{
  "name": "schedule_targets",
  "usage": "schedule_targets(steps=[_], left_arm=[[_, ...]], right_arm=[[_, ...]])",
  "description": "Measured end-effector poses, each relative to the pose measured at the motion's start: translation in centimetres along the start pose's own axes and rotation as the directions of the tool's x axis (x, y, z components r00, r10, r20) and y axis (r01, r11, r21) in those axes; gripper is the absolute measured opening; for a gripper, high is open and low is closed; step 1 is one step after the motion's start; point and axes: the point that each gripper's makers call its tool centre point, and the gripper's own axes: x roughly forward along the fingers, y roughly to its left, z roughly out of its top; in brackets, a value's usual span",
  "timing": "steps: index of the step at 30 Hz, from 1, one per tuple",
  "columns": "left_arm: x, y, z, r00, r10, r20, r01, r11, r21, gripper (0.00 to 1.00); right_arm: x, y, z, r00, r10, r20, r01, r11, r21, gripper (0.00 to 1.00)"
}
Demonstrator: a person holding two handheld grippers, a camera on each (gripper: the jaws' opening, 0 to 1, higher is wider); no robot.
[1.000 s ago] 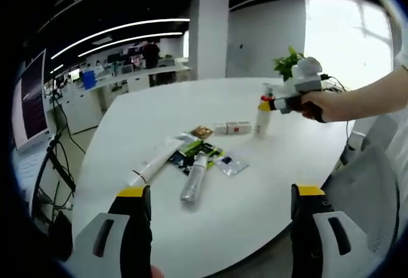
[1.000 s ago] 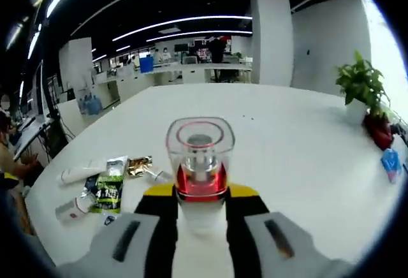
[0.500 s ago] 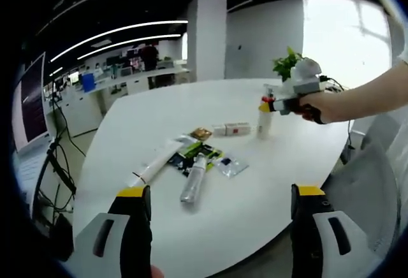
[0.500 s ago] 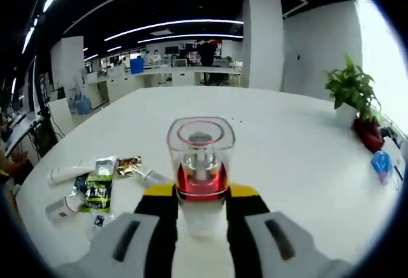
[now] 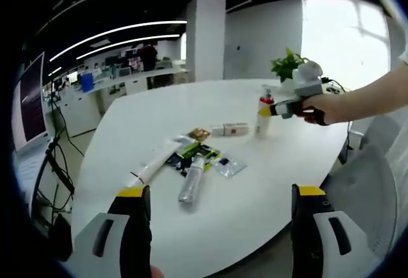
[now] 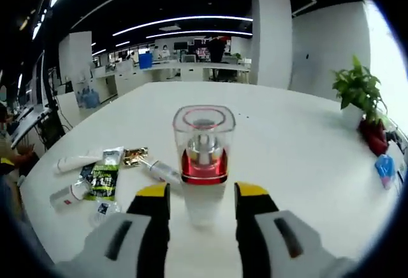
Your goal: Arrange the skincare products in the storage area until every visible bottle or jar stands upright without overlapping.
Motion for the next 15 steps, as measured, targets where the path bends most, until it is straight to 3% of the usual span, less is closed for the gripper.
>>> schedule_targets(steps=[11,15], left_arm=[[0.0,-0.4,-0.1,1.000,-0.014,-0.004,0.014,1.000,0.024,0.89],[0.1,-0.6,-0.1,1.000,-0.020,-0.006,0.020,0.999,0.029,0.89]], right_arm=[[-2.8,0.6,-2.0,0.997,0.082,-0.008,-0.082,0.997,0.004,0.52],[-4.7,1.5,-2.4,0.990,0.141,-0.001,-0.141,0.990,0.000,0.56]])
